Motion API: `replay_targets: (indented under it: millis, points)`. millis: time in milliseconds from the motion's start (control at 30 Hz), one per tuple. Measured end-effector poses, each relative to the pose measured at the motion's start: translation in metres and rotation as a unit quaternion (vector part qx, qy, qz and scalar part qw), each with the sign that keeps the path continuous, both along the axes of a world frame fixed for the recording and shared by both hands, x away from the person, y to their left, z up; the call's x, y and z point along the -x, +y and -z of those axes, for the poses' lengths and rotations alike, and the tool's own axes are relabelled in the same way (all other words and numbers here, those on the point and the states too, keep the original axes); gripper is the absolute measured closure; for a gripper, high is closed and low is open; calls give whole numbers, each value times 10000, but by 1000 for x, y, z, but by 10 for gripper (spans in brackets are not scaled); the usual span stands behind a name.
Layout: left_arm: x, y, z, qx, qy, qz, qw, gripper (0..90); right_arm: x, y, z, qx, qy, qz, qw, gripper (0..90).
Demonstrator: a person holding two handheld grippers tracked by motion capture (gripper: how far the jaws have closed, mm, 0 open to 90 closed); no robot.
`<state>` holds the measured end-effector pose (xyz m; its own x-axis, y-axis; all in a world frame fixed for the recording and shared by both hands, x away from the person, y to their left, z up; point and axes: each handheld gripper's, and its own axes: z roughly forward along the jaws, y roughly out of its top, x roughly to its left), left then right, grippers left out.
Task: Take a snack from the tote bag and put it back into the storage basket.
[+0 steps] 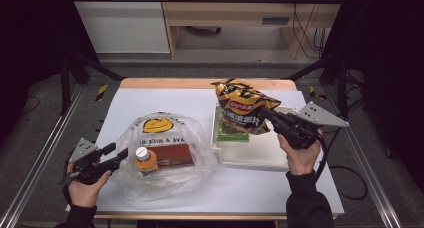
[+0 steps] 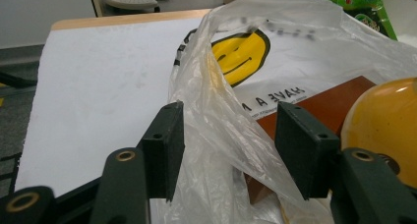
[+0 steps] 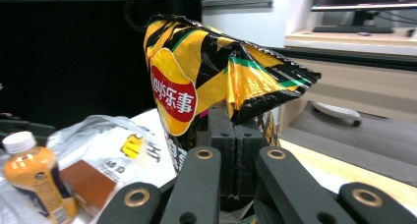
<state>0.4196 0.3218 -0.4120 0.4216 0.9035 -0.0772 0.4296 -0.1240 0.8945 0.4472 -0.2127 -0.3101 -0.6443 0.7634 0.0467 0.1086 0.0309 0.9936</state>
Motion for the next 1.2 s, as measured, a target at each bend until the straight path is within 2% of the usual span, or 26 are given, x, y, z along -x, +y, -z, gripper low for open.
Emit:
replay_targets:
  millis: [167, 500, 800, 1000, 1200]
  points:
    - [1, 3, -4, 62, -76, -53, 9999, 414, 1, -16, 4, -19, 44, 180, 9998, 899]
    - [3, 2, -15, 121, -185, -79, 9997, 295, -4, -42, 22, 6, 269, 528, 9982, 899]
    - [1, -4, -35, 138, -377, -29, 9992, 245, -2, -63, 35, -12, 390, 770, 9963, 899]
    - [-1, -10, -44, 153, -464, 2, 9988, 241, -1, -71, 42, -39, 515, 838, 9951, 899]
    - [-11, -15, -43, 40, -385, -20, 9993, 241, -7, -71, 54, -3, 679, 839, 9942, 899]
